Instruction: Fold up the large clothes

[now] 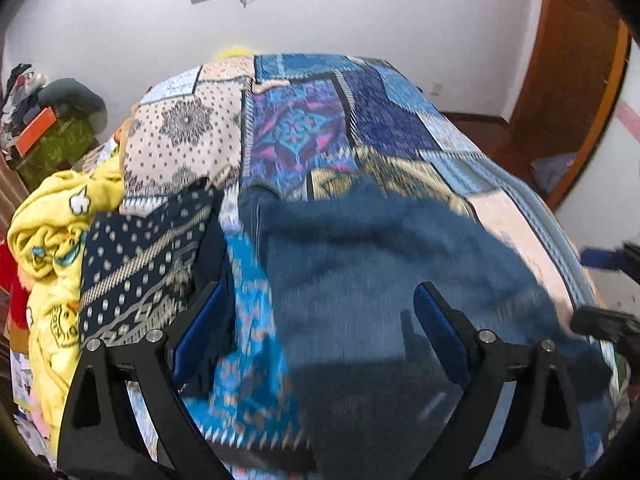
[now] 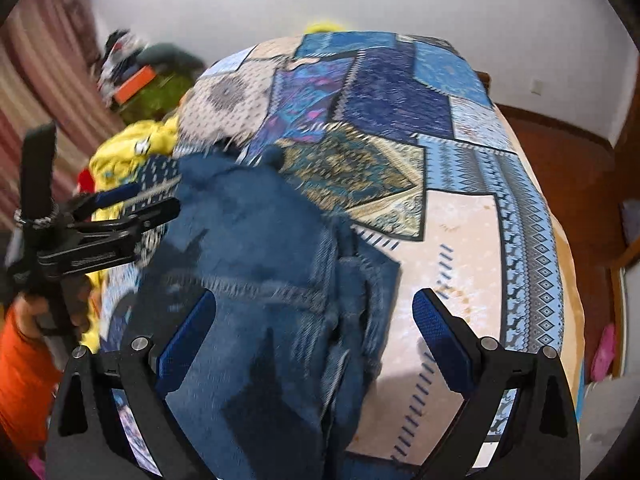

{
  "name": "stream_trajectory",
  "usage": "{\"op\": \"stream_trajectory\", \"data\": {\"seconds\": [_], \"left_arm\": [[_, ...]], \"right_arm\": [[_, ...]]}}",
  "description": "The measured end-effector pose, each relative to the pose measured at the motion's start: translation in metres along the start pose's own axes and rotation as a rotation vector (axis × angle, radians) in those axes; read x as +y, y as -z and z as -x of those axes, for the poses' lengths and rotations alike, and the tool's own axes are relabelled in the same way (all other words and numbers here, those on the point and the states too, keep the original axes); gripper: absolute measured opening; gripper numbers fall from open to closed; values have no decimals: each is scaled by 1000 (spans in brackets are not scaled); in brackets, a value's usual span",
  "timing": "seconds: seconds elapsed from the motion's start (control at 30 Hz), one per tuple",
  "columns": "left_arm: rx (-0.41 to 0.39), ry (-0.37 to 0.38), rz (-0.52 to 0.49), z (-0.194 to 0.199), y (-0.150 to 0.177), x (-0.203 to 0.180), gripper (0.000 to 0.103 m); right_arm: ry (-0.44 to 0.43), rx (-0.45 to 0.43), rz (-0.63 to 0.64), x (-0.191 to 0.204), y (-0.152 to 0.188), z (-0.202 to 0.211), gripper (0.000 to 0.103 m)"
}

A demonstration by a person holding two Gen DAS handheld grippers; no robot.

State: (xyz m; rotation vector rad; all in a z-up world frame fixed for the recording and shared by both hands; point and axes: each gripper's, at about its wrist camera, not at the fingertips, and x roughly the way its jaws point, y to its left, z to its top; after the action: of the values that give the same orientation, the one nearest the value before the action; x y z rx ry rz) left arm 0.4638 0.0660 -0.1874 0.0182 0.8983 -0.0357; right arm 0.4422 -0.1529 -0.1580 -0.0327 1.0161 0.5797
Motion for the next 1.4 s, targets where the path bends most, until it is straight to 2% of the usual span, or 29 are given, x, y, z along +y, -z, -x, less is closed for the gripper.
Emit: {"op": "stream_trajectory", "data": {"seconds": [0.1, 0.2, 0.3, 0.37, 0.47, 0.57, 0.63, 0.7, 0.77, 0.87, 1.0, 1.2, 1.3, 1.4], "left_arm": [[23, 24, -14, 15, 25, 1, 94], [37, 36, -31, 27, 47, 1, 94], [52, 45, -29, 34, 65, 4, 94], [71, 62, -4, 34, 71, 7, 94], [112, 130, 77, 29, 79, 13, 94], [177, 235, 162, 14, 84, 18, 94], [212, 277, 220, 2, 87, 21, 94], [226, 322, 273, -5, 87, 26, 94], [261, 369, 347, -17, 87, 32, 94], [306, 431, 415, -34, 88, 37, 95], [317, 439, 407, -47, 81, 31, 96], [319, 441, 379, -63, 65, 18, 96], [299, 438, 373, -63, 59, 12, 90], [269, 428, 362, -56, 57, 15, 79]], "right_arm": [[32, 37, 19, 2, 14, -14, 98], [51, 88, -34, -13, 28, -24, 98], [65, 90, -80, -29, 37, -18, 98], [41, 91, -108, -39, 40, -11, 98], [9, 105, -111, -42, 41, -6, 98], [-82, 118, -82, -35, 41, -8, 98], [-147, 154, -80, -33, 43, -19, 98], [-169, 196, -86, -32, 46, -32, 98], [-207, 231, -98, -37, 48, -46, 98], [-319, 278, -160, -49, 46, -68, 103], [-376, 329, -216, -58, 46, -90, 103], [-407, 320, -234, -57, 45, -95, 103], [-420, 295, -264, -61, 44, -94, 102], [-422, 269, -287, -66, 44, -91, 90]]}}
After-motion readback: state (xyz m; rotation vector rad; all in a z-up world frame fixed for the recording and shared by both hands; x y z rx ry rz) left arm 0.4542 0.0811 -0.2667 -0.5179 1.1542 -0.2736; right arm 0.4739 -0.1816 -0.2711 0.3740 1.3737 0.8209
